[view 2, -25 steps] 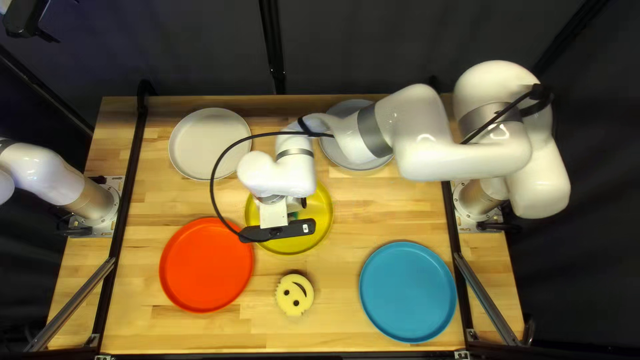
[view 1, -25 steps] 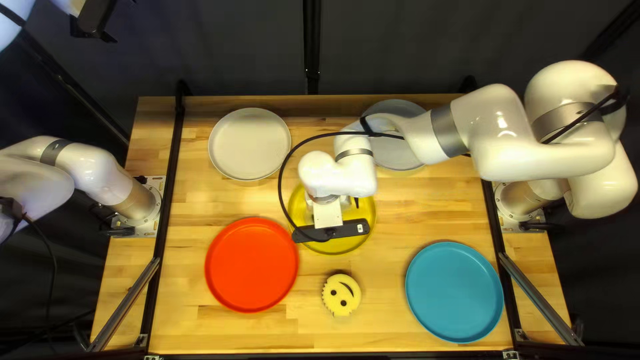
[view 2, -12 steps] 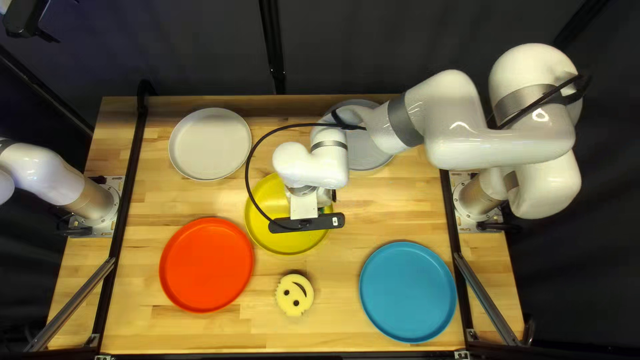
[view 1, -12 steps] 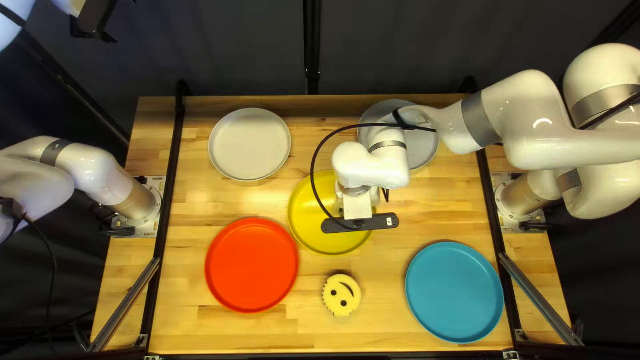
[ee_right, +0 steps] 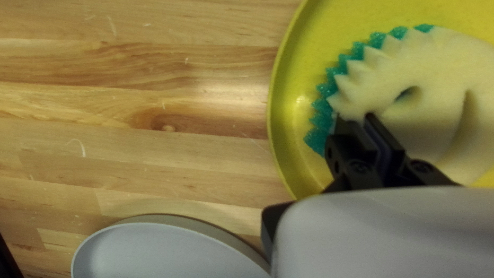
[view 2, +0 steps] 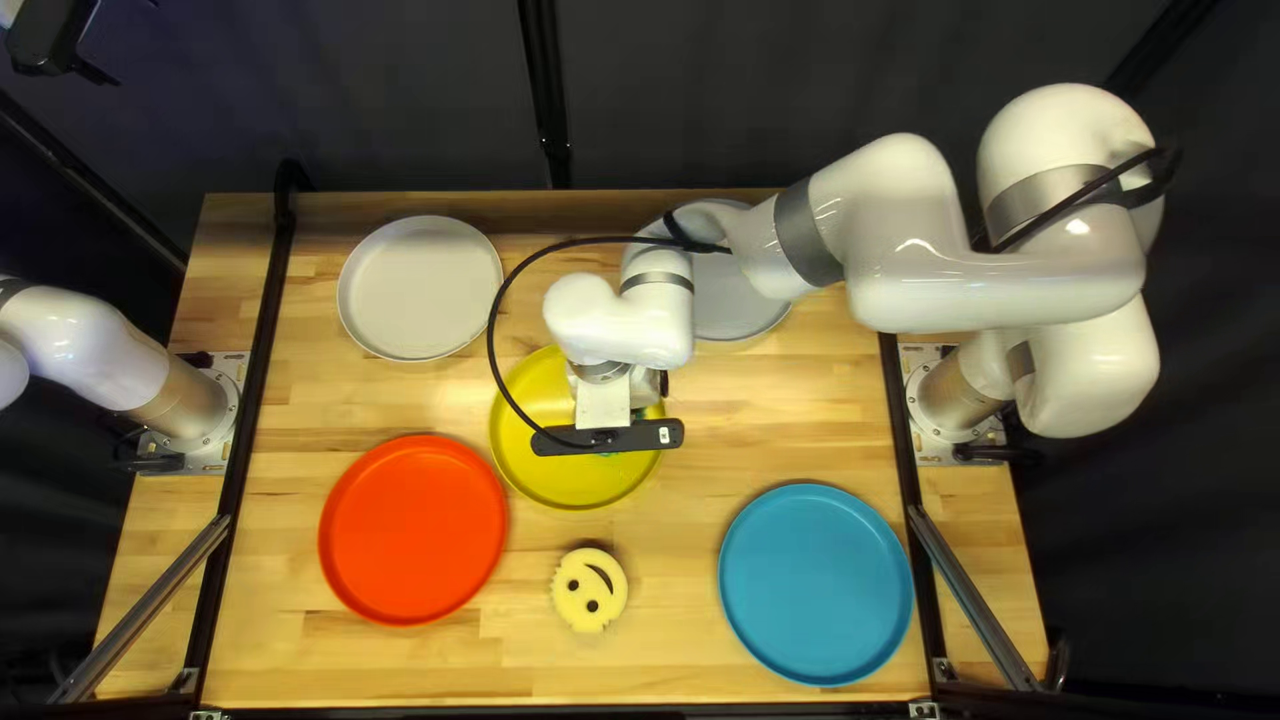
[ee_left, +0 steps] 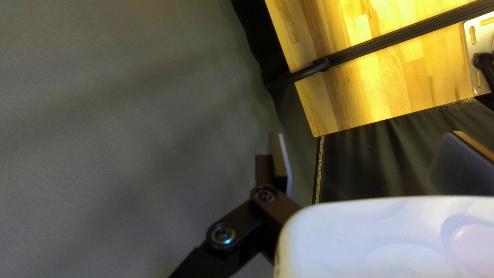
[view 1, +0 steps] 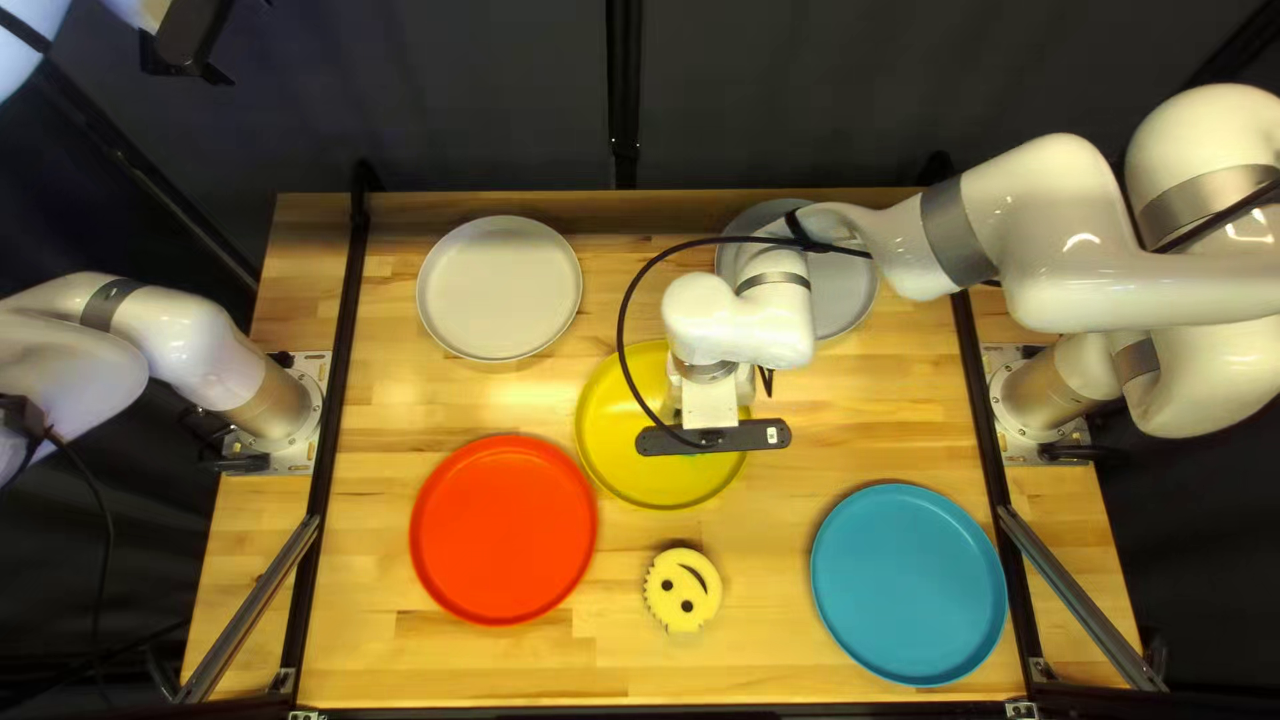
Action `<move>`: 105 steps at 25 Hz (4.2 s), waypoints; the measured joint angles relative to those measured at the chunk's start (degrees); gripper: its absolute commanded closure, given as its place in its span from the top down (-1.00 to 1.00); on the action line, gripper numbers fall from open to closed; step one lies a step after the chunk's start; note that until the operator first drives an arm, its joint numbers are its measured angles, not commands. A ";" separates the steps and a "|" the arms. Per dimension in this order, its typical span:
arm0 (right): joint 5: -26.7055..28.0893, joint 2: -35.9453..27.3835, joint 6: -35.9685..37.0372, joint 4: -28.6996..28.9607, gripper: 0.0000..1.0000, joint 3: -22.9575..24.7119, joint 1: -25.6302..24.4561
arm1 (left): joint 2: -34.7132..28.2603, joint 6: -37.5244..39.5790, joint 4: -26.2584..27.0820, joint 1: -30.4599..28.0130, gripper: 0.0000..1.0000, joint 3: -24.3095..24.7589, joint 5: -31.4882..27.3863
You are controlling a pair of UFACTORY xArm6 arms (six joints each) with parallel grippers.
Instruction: Pick up sponge and scrub the plate
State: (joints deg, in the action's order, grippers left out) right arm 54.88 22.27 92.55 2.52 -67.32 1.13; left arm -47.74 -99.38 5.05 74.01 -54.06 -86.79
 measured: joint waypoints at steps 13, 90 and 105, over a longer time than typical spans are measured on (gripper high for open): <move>4.27 7.50 2.84 -1.02 -1.00 -12.19 -2.24 | 0.00 0.00 0.00 0.00 1.00 0.00 0.00; 0.00 0.97 -1.19 -0.15 -1.00 -1.87 4.93 | 0.00 0.00 0.00 0.00 1.00 0.00 0.00; 4.73 9.16 5.14 -0.82 -1.00 -14.09 -1.29 | 0.00 0.00 0.00 0.00 1.00 0.00 0.00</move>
State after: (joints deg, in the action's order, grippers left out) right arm 59.61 31.43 97.69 1.70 -81.42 -0.17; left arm -47.74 -99.38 5.05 74.01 -54.06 -86.79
